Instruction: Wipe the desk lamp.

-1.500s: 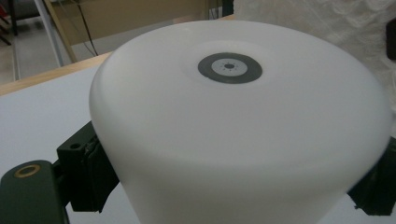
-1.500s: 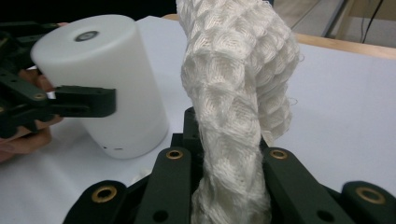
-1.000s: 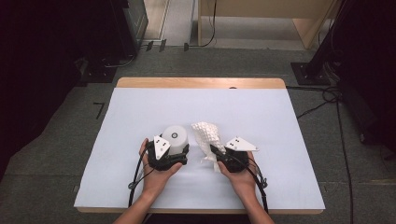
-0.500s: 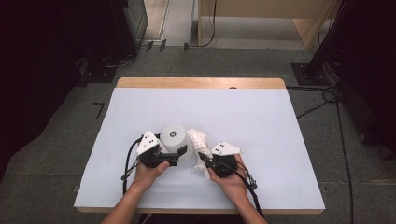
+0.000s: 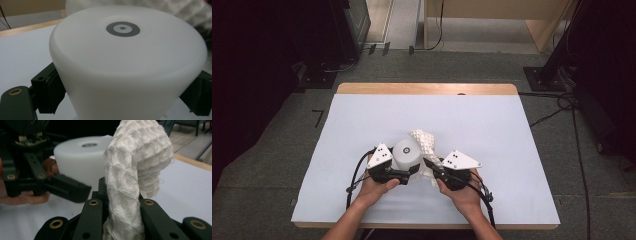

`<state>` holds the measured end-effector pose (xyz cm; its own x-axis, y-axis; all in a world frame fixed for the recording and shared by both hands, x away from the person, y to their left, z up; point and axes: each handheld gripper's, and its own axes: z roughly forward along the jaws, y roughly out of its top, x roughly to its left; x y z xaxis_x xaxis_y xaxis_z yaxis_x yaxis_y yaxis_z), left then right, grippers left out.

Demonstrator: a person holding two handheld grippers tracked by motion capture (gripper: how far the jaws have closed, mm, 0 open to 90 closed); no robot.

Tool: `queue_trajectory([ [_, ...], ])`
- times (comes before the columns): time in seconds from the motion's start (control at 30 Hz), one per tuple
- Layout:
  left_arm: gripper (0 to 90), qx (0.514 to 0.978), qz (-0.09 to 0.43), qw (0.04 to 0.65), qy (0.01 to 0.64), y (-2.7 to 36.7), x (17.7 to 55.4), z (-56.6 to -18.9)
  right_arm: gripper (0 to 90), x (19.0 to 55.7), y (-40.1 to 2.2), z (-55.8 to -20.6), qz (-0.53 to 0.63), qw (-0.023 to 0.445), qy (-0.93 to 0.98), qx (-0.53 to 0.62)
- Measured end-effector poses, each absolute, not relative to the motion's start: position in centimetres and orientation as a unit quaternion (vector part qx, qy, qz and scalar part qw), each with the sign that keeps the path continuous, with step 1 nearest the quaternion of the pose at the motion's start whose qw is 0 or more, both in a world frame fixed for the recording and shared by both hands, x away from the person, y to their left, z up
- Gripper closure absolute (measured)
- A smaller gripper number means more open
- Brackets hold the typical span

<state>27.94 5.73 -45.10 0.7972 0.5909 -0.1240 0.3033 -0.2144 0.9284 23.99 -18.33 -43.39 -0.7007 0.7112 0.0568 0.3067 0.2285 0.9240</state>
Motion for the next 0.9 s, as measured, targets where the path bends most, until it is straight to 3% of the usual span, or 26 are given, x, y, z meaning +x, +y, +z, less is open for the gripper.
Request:
queue_trajectory([
  [0.27,8.9,0.748,0.137,0.572,0.308,7.3,28.4,-44.1,79.5,25.0,-17.1,-46.2,0.48,0.14,0.792,0.351],
  [0.73,8.9,0.775,0.144,0.545,0.285,5.4,27.8,-45.0,79.5,24.6,-18.5,-43.1,0.528,0.155,0.756,0.355],
  [0.9,8.9,0.765,0.143,0.558,0.288,5.6,27.8,-44.6,79.5,24.4,-18.7,-42.6,0.534,0.158,0.75,0.357],
])
